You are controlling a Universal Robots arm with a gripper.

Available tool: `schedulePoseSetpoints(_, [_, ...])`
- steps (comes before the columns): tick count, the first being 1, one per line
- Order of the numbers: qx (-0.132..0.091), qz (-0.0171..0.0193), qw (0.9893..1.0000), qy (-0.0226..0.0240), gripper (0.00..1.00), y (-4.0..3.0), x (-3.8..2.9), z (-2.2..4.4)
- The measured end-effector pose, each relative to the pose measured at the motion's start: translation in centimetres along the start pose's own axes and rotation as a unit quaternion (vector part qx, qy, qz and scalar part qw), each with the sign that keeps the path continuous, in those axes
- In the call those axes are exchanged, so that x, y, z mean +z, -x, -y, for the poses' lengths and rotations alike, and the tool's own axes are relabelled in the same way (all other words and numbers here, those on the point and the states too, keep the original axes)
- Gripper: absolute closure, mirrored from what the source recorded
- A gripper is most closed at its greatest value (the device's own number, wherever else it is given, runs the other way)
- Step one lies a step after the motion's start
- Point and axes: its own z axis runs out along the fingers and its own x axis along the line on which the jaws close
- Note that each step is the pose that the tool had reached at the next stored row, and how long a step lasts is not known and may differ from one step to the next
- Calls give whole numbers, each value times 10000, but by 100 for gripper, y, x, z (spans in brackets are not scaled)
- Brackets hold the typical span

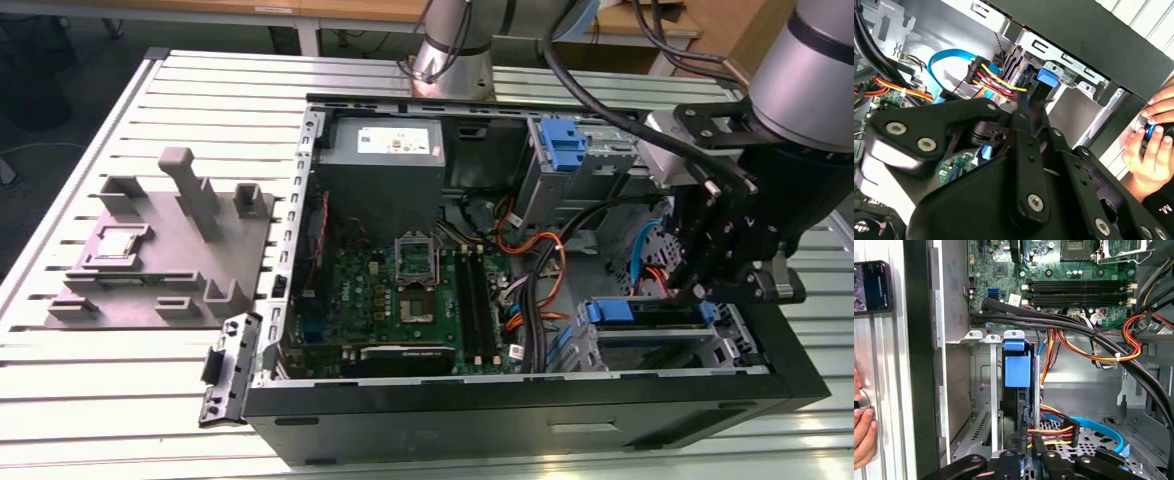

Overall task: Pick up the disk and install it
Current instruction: 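Insert the first disk wire, then insert the second disk wire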

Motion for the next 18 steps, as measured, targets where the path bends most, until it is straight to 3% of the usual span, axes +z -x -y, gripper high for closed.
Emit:
schedulePoseSetpoints(1, [0,3,10000,4,77,0,1,0])
schedulePoseSetpoints(3, [1,3,10000,5,90,0,1,0])
schedulePoseSetpoints(18, [0,10,10000,22,90,0,-1,0])
